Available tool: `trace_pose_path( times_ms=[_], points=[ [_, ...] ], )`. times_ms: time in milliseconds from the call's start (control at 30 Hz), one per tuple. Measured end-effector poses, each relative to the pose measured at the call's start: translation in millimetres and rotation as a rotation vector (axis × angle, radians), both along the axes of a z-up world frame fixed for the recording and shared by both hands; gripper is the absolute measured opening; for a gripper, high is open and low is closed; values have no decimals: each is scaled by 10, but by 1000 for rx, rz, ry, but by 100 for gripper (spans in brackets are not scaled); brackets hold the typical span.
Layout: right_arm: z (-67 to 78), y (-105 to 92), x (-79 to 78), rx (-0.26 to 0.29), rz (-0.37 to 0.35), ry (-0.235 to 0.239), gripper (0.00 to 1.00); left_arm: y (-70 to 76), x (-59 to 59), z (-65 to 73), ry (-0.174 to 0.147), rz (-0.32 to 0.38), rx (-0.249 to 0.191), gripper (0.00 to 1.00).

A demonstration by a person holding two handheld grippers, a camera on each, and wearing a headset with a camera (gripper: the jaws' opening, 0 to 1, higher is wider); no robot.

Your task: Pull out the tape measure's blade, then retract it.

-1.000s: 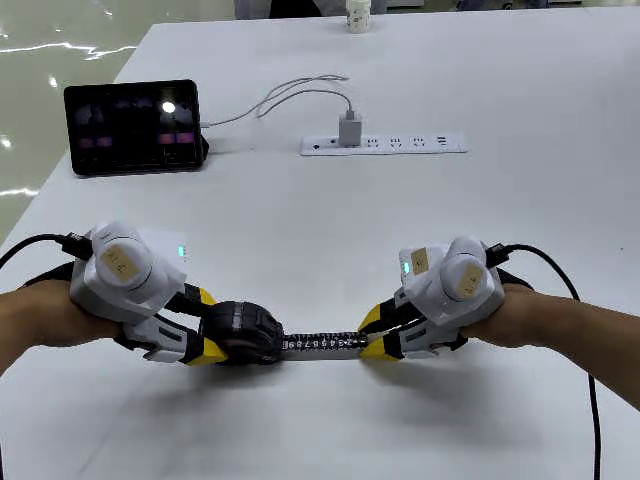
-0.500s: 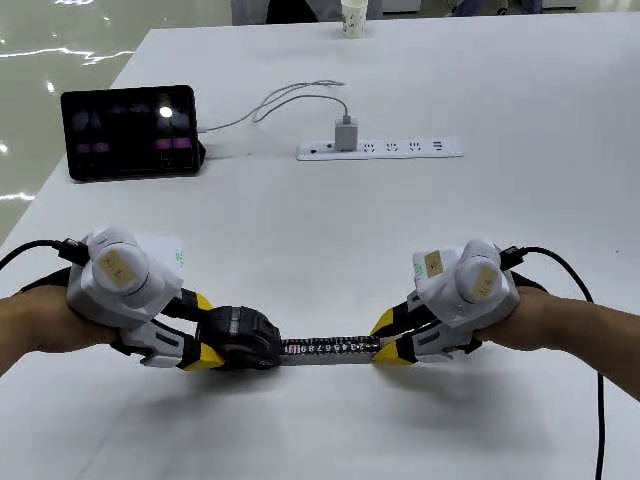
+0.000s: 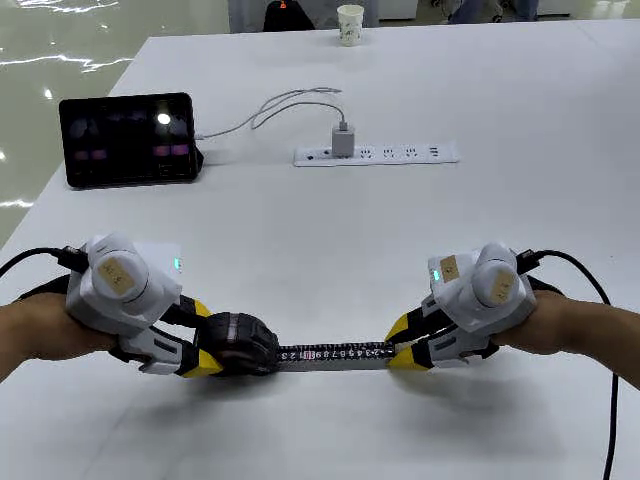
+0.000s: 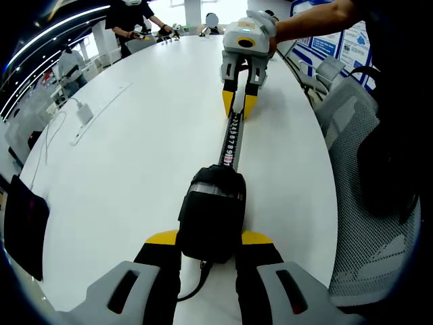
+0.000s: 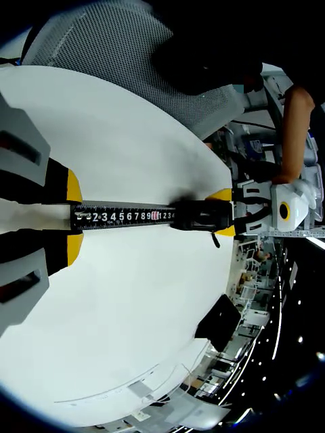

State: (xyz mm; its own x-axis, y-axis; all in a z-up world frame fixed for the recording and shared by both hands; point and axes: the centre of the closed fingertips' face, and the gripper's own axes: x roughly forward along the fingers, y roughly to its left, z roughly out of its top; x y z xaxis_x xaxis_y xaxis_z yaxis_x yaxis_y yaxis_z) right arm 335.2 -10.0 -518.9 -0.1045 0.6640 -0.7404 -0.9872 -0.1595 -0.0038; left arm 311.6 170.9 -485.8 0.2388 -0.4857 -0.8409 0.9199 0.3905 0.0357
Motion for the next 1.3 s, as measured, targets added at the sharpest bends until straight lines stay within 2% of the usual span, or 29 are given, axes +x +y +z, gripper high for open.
trace_pose_path(
  times_ms=[1300],
  points=[
    [0,-545,78,-97,-15,2,9,22,24,-22,5,1,0,25]
  ],
)
